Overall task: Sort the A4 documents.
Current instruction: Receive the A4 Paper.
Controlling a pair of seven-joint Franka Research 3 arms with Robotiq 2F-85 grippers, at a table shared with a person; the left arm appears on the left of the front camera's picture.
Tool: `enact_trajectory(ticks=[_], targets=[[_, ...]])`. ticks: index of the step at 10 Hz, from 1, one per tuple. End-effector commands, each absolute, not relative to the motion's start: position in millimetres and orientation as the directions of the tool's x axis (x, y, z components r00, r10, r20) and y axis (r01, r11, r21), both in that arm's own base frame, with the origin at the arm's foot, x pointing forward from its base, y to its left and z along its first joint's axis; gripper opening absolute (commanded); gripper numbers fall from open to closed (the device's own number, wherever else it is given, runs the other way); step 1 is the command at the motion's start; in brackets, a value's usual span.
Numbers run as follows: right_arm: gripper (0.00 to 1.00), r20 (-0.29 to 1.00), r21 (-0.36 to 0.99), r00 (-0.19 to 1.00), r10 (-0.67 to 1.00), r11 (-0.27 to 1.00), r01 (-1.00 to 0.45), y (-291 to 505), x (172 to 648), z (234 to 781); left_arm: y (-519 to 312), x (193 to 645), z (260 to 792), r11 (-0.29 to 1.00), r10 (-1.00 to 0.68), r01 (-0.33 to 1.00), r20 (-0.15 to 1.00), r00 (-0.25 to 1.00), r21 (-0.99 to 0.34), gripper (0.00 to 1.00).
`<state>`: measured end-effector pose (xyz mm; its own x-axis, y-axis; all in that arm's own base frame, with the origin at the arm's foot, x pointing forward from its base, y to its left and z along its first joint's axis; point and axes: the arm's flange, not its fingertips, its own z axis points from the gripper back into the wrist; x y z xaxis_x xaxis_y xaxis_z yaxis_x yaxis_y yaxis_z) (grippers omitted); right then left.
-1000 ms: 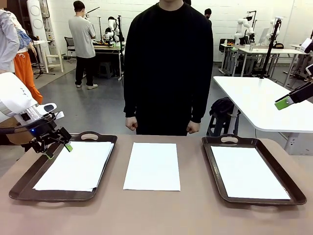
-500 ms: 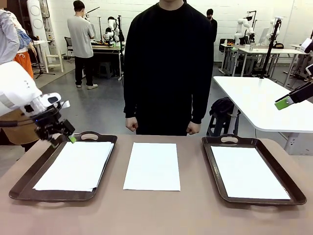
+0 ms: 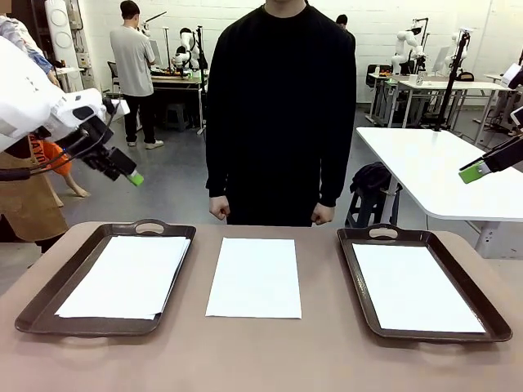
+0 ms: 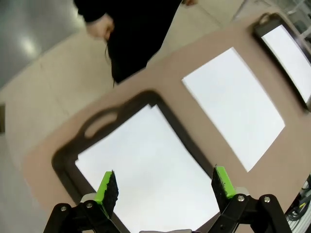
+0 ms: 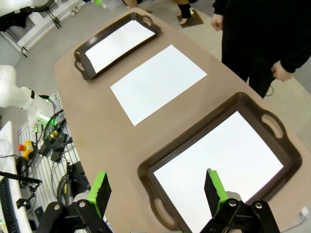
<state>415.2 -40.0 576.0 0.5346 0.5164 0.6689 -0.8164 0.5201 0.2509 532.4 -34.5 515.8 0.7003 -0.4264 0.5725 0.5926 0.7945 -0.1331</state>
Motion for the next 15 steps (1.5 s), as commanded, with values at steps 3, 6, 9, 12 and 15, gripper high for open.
enact_trajectory(ticks=[3, 6, 9, 12, 15], targets=[[1.00, 0.672, 0.252, 0.531, 0.516, 0.515, -0.819, -39.2, 415.1, 575.4, -29.1, 495.6, 534.6, 0.642, -0.451, 0.753, 0.726, 0.519, -0.140, 1.00], [1.00, 0.672, 0.252, 0.531, 0.516, 0.515, -0.819, -39.2, 415.1, 575.4, -24.6, 479.0, 547.5, 0.633, -0.422, 0.755, 0.741, 0.522, -0.171, 1.00], [1.00, 0.672, 0.252, 0.531, 0.516, 0.515, -0.819, -39.2, 415.1, 575.4, -22.8, 485.2, 544.7, 0.628, -0.455, 0.748, 0.679, 0.576, -0.215, 1.00], [1.00, 0.672, 0.252, 0.531, 0.516, 0.515, -0.819, -39.2, 415.1, 575.4, -22.5, 484.8, 546.5, 0.618, -0.464, 0.752, 0.667, 0.583, -0.227, 1.00], [1.00, 0.672, 0.252, 0.531, 0.516, 0.515, -0.819, -39.2, 415.1, 575.4, -22.9, 485.8, 548.5, 0.613, -0.462, 0.756, 0.671, 0.580, -0.231, 1.00]])
